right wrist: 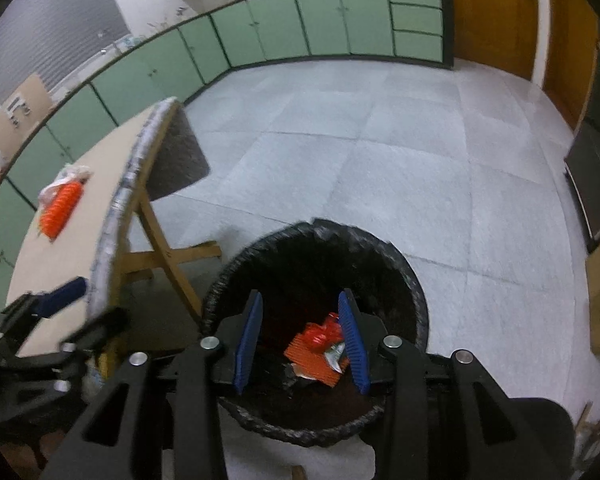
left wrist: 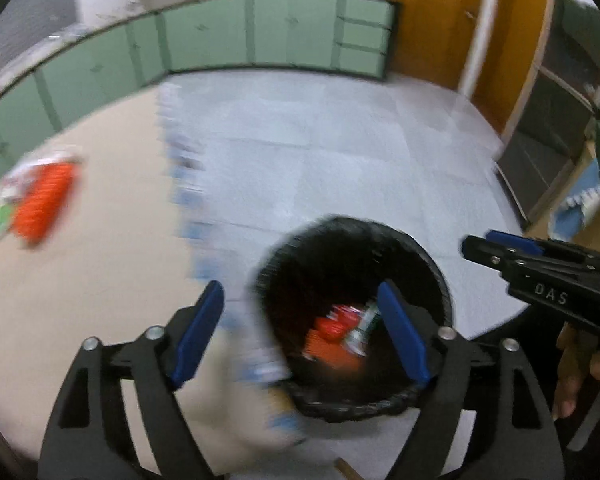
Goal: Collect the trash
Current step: 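Return both tools to the table, then grasp the white crumpled tissue with the right tool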
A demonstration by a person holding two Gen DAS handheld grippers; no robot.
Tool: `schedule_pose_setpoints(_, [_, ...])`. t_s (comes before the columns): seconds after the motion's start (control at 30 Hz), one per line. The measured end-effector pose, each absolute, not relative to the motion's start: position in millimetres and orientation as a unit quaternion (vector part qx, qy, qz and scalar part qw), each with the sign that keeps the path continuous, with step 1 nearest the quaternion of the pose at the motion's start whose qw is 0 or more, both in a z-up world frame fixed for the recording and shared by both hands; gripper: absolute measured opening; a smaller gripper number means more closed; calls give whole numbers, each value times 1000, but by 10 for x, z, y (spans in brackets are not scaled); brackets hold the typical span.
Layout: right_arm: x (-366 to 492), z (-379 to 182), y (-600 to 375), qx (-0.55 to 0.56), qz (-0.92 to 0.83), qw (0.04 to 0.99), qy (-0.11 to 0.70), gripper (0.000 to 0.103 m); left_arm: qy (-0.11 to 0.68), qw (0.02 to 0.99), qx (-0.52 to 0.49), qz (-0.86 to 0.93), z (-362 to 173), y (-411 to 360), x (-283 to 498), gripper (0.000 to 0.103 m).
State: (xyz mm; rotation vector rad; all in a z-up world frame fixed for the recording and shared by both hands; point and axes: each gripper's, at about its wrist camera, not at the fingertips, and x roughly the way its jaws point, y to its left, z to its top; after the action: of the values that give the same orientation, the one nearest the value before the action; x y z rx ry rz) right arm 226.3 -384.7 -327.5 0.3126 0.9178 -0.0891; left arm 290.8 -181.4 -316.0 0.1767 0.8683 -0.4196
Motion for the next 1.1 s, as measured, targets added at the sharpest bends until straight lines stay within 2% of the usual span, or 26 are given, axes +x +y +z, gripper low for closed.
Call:
schedule_pose_setpoints(0.23, [2661, -2816, -2935, 86, 49, 907, 408, 53, 368, 928, 15, -64, -2487, -447, 2884, 88])
schedule_pose_setpoints(0.43, [3216, -2479, -1924, 27, 149, 916, 373, 53, 332, 943, 10, 29, -2157, 383, 3019, 88])
schedule_pose_setpoints(0.67, [3893, -2442, -1010, -19, 215, 909, 356, 53, 329, 942, 7, 65, -2197, 940, 3363, 88])
schedule_pose_setpoints(1.03, [4729, -2950, -293, -67, 239, 891, 380, 53, 340, 938, -4, 59, -2520, 1305, 3895, 88])
schedule_pose_setpoints(1.1, [4807, -3021, -263, -72, 239, 890, 382, 28, 341, 938, -5, 56, -2556, 1302, 3936, 88])
